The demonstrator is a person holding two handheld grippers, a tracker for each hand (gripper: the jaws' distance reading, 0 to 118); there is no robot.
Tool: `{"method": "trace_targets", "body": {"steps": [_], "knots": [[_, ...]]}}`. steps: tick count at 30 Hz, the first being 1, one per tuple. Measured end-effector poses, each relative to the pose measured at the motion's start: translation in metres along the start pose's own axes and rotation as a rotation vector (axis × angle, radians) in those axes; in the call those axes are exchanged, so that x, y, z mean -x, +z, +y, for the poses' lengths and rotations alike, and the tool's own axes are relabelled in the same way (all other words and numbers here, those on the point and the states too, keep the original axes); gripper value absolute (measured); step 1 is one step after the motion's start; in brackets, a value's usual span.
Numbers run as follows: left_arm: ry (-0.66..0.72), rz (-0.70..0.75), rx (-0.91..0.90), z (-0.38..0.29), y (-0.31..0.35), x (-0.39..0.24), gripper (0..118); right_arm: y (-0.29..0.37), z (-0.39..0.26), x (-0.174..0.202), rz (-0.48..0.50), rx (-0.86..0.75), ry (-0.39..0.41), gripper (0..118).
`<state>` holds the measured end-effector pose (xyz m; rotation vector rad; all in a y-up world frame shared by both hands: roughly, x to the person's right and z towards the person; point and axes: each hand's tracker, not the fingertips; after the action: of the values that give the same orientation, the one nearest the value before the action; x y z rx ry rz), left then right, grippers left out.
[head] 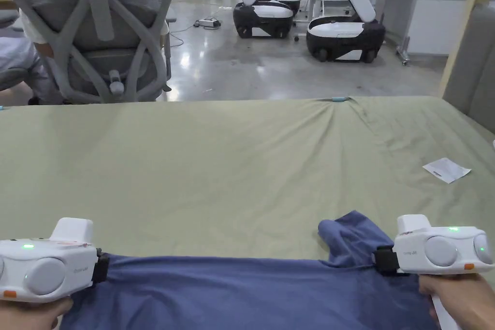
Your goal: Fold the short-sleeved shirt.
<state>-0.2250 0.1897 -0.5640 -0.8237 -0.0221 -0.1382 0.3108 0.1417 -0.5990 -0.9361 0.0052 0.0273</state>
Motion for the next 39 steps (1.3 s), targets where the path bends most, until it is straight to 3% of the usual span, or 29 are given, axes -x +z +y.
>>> {"method": "trace_targets", "body": {"steps": [1, 4, 6, 14, 19, 23, 29, 31, 32, 33, 34, 35, 36, 37, 39], "knots": [[-0.002, 0.0, 0.002, -0.002, -0.001, 0.0, 1, 0.006, -0.001, -0.001, -0.001, -0.027, 0.014, 0], [0.004, 0.009, -0.012, -0.002, 0.008, -0.004, 1, 0.014, -0.004, 0.003, 0.045, -0.032, 0.005, 0], [0.011, 0.006, -0.027, -0.001, 0.02, -0.002, 1, 0.031, -0.007, 0.008, 0.008, -0.093, 0.049, 0], [0.017, -0.023, -0.173, -0.025, 0.141, 0.006, 1, 0.188, -0.044, 0.011, 0.067, -0.344, 0.041, 0], [0.053, -0.054, -0.201, -0.08, 0.193, 0.017, 1, 0.252, -0.104, 0.01, 0.055, -0.392, 0.052, 0], [0.137, -0.086, -0.116, -0.142, 0.196, 0.028, 1, 0.242, -0.165, -0.002, 0.117, -0.304, -0.037, 0], [0.207, -0.099, 0.011, -0.206, 0.161, 0.019, 1, 0.207, -0.213, 0.013, 0.09, -0.198, -0.031, 0], [0.219, -0.079, -0.01, -0.206, 0.164, 0.016, 8, 0.21, -0.209, 0.016, 0.089, -0.196, -0.034, 1], [0.2, -0.044, -0.049, -0.201, 0.172, 0.012, 22, 0.219, -0.207, 0.019, 0.089, -0.225, -0.031, 5], [0.178, -0.012, -0.09, -0.195, 0.181, 0.004, 46, 0.23, -0.202, 0.025, 0.086, -0.254, -0.018, 17], [0.161, 0.013, -0.124, -0.19, 0.187, -0.002, 81, 0.241, -0.198, 0.033, 0.073, -0.292, -0.001, 48], [0.133, 0.026, -0.177, -0.181, 0.196, -0.016, 95, 0.254, -0.19, 0.044, 0.087, -0.344, 0.013, 78], [0.112, 0.025, -0.238, -0.174, 0.204, -0.026, 96, 0.263, -0.186, 0.054, 0.106, -0.389, 0.019, 101], [0.089, 0.016, -0.32, -0.164, 0.215, -0.04, 93, 0.273, -0.182, 0.067, 0.134, -0.45, 0.023, 113], [0.073, -0.004, -0.451, -0.148, 0.233, -0.068, 93, 0.291, -0.174, 0.096, 0.151, -0.595, 0.025, 113]]}}
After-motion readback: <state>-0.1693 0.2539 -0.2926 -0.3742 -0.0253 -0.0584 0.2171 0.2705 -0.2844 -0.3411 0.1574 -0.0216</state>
